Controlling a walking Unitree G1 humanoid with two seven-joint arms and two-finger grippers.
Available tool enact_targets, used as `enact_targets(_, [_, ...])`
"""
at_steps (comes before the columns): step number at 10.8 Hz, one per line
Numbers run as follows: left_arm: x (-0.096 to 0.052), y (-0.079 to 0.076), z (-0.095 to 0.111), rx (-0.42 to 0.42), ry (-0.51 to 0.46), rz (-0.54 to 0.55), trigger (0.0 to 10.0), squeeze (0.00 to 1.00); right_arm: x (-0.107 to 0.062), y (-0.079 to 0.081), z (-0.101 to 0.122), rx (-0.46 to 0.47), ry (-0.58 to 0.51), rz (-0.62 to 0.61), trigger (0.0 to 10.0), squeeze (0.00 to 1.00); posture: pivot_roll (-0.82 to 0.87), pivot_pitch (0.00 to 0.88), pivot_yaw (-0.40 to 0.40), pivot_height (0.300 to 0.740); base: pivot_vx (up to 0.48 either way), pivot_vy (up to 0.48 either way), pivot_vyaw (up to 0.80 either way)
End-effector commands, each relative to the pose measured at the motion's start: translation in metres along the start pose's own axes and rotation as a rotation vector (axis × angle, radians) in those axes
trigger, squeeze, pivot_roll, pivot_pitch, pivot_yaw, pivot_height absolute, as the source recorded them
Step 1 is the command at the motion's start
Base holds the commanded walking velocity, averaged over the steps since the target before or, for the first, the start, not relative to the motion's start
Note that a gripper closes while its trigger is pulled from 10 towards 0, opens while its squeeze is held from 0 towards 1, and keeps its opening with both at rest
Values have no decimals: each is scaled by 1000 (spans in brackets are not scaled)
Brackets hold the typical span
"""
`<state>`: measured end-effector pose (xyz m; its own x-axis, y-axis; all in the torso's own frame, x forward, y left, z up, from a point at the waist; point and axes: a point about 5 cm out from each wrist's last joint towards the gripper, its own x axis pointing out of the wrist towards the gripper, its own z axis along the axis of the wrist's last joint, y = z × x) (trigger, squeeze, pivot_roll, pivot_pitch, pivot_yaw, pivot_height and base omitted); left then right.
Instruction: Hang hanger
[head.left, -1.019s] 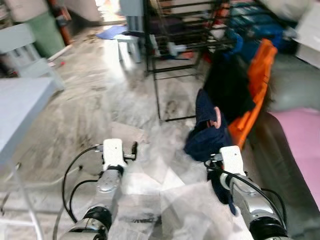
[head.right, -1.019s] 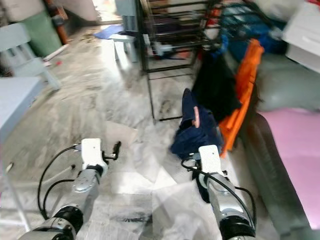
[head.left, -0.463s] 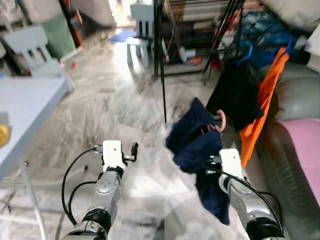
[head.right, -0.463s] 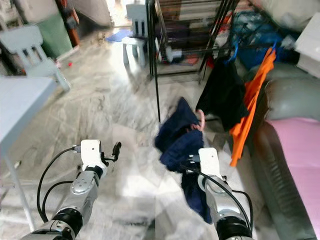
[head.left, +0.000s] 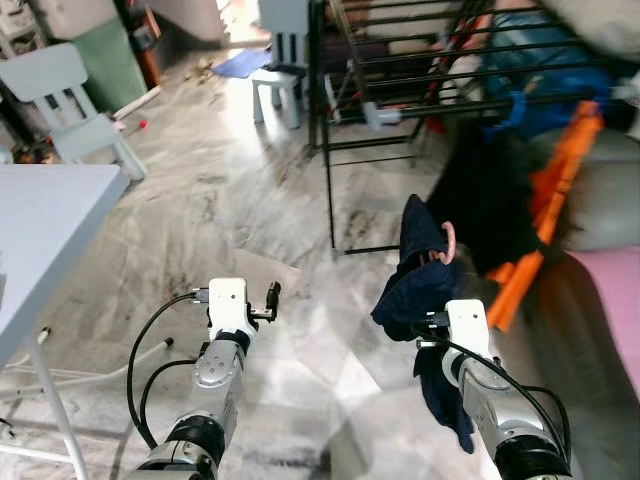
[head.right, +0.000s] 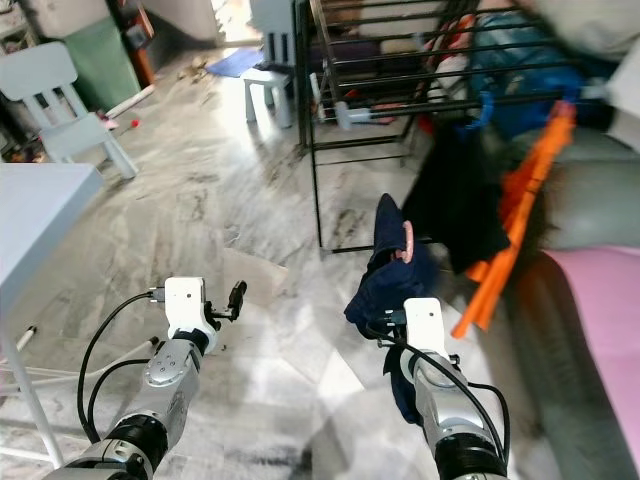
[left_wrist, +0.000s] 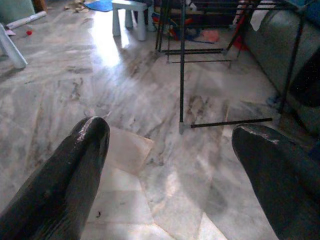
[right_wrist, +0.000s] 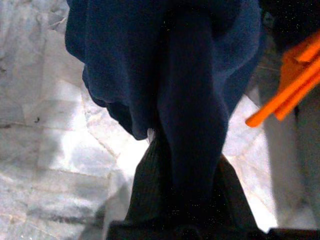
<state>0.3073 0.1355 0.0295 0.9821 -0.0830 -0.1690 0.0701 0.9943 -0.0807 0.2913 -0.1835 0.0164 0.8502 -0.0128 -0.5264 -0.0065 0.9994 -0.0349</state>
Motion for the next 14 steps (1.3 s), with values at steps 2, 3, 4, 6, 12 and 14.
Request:
enact_targets(2, [1, -2, 0, 6, 7, -13, 10000, 0, 0, -4, 7, 7, -33, -18, 10000, 0, -119, 0, 57, 740, 414, 0, 0])
enact_targets(3, [1, -4, 1, 5, 7, -21, 10000, 0, 0, -5, 7, 10, -30, -21, 10000, 0, -120, 0, 57, 740, 424, 0, 0])
enact_targets(4, [1, -5, 0, 6, 9, -22, 10000, 0, 1, -5, 6, 4, -15, -7, 10000, 0, -123, 0, 57, 740, 424, 0, 0])
enact_targets(6, [1, -6, -2, 5, 17, -21, 10000, 0, 0, 1, -1, -62, 28, 69, 10000, 0, -128, 0, 55, 740, 420, 0, 0])
enact_targets(12, [3, -3, -4, 77, 67, -1, 10000, 0, 2, 23, -1, -79, -7, 157, 10000, 0, -129, 0, 97, 740, 234, 189, 0])
enact_targets(14, [0, 3, -10, 111, 100, 14, 10000, 0, 4, 27, 10, -72, -48, 165, 10000, 0, -124, 0, 104, 740, 0, 0, 0])
